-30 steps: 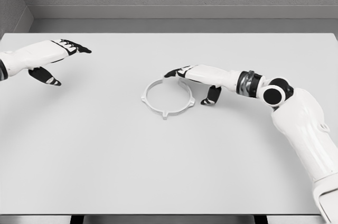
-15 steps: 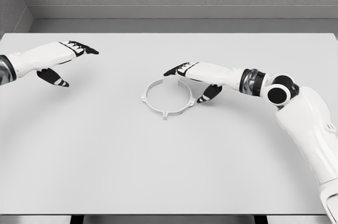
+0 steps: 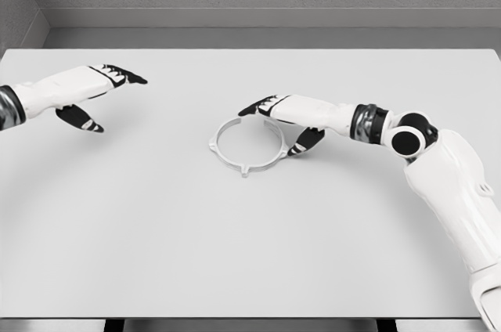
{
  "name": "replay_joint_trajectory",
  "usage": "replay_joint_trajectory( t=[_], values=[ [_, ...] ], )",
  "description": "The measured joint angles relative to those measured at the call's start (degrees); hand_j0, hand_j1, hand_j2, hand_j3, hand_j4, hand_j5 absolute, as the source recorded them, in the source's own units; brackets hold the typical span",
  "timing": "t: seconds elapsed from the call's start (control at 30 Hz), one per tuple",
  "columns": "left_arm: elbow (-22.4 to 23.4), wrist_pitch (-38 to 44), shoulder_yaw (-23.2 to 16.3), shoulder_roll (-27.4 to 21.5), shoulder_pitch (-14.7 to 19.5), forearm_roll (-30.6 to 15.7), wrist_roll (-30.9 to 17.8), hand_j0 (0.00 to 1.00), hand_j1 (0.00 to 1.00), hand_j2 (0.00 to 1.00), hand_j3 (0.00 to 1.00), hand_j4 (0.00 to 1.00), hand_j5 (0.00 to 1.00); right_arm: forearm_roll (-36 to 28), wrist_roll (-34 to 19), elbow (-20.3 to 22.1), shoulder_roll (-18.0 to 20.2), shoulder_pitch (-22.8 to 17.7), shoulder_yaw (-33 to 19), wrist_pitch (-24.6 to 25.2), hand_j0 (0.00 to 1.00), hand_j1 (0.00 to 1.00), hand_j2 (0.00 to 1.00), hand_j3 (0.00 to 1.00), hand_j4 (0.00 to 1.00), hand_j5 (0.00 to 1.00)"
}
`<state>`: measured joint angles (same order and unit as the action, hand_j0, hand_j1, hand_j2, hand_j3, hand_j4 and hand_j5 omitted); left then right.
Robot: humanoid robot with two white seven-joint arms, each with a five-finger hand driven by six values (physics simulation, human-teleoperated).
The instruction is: Assemble PVC drainage pipe clamps
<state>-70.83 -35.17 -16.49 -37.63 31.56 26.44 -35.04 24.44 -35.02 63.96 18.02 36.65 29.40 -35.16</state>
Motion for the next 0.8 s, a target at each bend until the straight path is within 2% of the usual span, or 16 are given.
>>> replay_joint_trajectory(
  t=[0.1,0.23,0.4,0.53,0.6,0.8],
  values=[
    [0.1,0.0,1.1,0.4,-2.0,-2.9,0.0,1.00,1.00,1.00,1.00,1.00,1.00,0.0,0.0,0.0,-0.2,0.1,0.1,0.0,1.00,1.00,1.00,1.00,1.00,1.00],
    [0.1,0.0,1.7,-0.3,-1.7,-5.1,0.0,1.00,1.00,1.00,1.00,1.00,1.00,0.0,0.0,0.0,-0.5,0.2,0.2,0.0,1.00,1.00,1.00,1.00,1.00,1.00],
    [-0.5,0.0,1.7,-2.5,-1.3,-5.6,0.0,1.00,1.00,1.00,1.00,1.00,1.00,0.0,0.0,0.0,-0.6,0.2,0.3,0.0,1.00,1.00,1.00,1.00,1.00,1.00],
    [-1.7,0.0,1.8,-2.9,-1.3,-2.2,0.1,1.00,1.00,1.00,1.00,1.00,1.00,0.0,0.0,0.0,-0.8,0.3,0.3,0.0,1.00,1.00,1.00,1.00,1.00,1.00],
    [-2.1,0.0,1.8,-3.0,-1.1,-0.5,1.6,1.00,1.00,1.00,1.00,1.00,1.00,0.0,0.0,0.0,-1.0,0.3,0.3,0.0,1.00,1.00,1.00,1.00,1.00,1.00],
    [-2.4,0.0,1.7,-4.3,-1.2,0.9,5.0,1.00,1.00,1.00,1.00,1.00,1.00,0.0,0.0,-0.2,-1.8,0.4,0.2,0.0,1.00,1.00,1.00,1.00,1.00,1.00]
  ],
)
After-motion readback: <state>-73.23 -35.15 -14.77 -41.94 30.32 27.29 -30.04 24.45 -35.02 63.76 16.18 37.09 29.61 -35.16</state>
